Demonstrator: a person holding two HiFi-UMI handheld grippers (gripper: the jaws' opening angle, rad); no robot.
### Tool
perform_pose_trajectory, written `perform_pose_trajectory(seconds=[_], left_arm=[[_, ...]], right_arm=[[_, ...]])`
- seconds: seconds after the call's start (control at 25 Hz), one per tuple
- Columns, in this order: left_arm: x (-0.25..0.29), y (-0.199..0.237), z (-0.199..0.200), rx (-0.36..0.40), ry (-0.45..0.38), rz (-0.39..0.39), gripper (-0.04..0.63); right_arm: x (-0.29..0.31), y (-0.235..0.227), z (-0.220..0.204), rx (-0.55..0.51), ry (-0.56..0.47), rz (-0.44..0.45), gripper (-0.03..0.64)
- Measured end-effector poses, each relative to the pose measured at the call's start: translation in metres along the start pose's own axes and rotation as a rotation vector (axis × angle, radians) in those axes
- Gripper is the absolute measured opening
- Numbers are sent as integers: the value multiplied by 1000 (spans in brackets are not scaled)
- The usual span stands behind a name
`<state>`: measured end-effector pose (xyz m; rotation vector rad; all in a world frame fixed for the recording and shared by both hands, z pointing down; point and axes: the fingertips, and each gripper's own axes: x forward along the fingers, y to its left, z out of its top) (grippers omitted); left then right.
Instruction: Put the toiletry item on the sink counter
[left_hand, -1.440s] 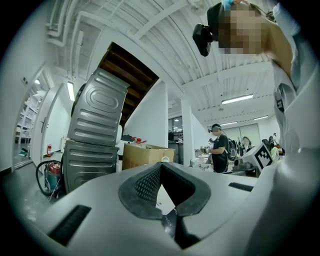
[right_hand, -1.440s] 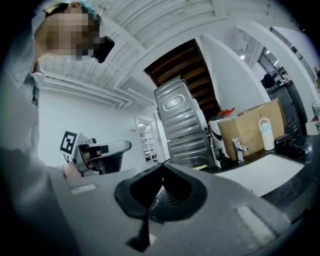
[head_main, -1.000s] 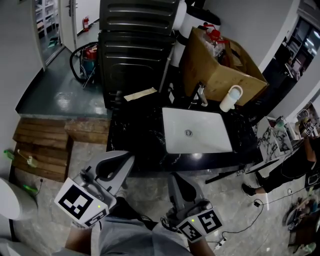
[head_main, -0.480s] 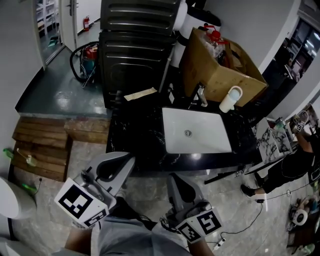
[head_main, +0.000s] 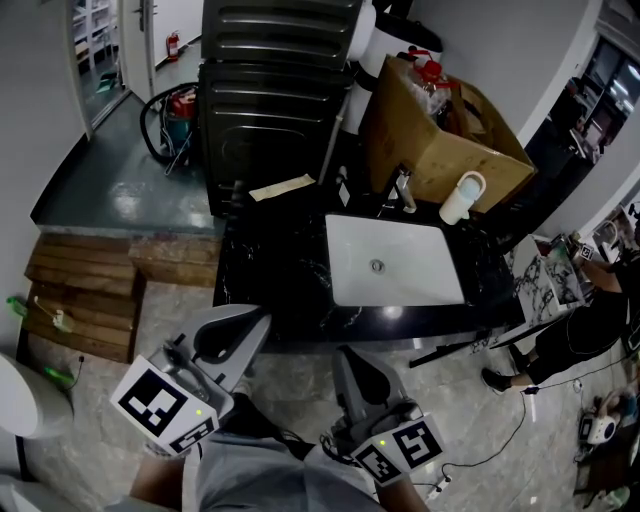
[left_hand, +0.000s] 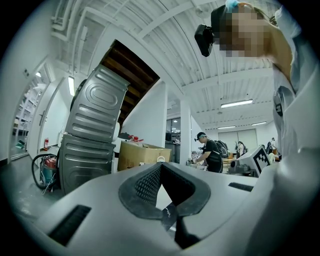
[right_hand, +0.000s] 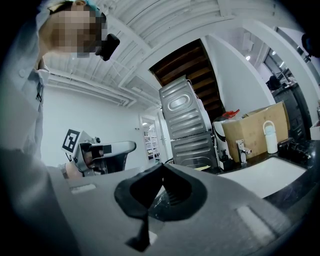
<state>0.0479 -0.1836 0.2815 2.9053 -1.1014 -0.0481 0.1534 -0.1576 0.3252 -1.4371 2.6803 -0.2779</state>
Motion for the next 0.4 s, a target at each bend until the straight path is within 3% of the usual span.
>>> perform_pose_trajectory(seconds=[0.4], left_arm=[[1, 0, -1, -12, -11, -4, 5]], right_arm=[[2, 1, -2, -19, 14, 6, -2]])
